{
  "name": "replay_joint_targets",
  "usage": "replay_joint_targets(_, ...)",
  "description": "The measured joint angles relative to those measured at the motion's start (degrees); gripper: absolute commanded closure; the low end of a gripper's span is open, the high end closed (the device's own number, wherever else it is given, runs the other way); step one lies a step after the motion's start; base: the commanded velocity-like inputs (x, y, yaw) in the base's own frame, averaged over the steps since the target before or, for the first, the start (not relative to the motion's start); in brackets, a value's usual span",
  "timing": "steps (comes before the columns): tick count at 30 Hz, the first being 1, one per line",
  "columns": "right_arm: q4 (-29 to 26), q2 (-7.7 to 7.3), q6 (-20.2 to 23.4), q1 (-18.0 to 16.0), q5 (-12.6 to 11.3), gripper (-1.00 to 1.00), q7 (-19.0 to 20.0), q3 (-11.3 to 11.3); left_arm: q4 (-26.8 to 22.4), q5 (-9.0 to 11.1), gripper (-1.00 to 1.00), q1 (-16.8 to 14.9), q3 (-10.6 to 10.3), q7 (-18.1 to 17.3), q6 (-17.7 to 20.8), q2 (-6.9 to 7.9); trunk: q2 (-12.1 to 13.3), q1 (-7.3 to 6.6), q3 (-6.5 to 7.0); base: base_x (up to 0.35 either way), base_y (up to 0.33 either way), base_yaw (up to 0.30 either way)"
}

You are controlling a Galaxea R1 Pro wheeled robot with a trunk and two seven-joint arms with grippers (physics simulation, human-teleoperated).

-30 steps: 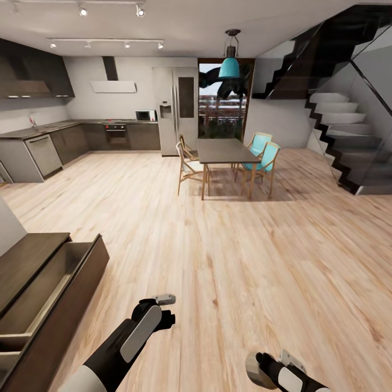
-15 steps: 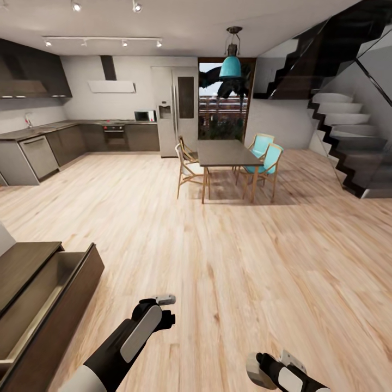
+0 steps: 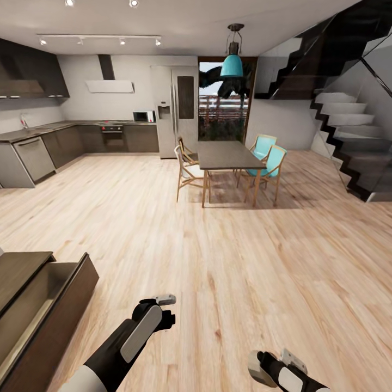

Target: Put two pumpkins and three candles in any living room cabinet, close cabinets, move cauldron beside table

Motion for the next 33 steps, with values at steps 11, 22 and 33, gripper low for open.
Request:
replay_joint_targets(11,0.6,0.05,-0.6,0.0,-0.23,1.0,0.0,0.0,0.09,-0.05,-1.0,0.0,0.0,-0.01,-0.03,0.03,0.0,0.0,0.0,0.299,0.0,0.0)
replay_joint_targets(22,0.62,0.04,-1.66,0.0,-0.25,1.0,-0.03,0.0,0.25,-0.02,-1.0,0.0,0.01,-0.01,-0.01,0.01,0.0,0.0,0.0,0.299,0.0,0.0)
replay_joint_targets(33,0.62,0.05,-1.59,0.0,-0.25,1.0,-0.08,0.0,0.42,0.0,-1.0,0.0,-0.08,-0.01,-0.03,-0.07,0.0,0.0,0.0,0.299,0.0,0.0)
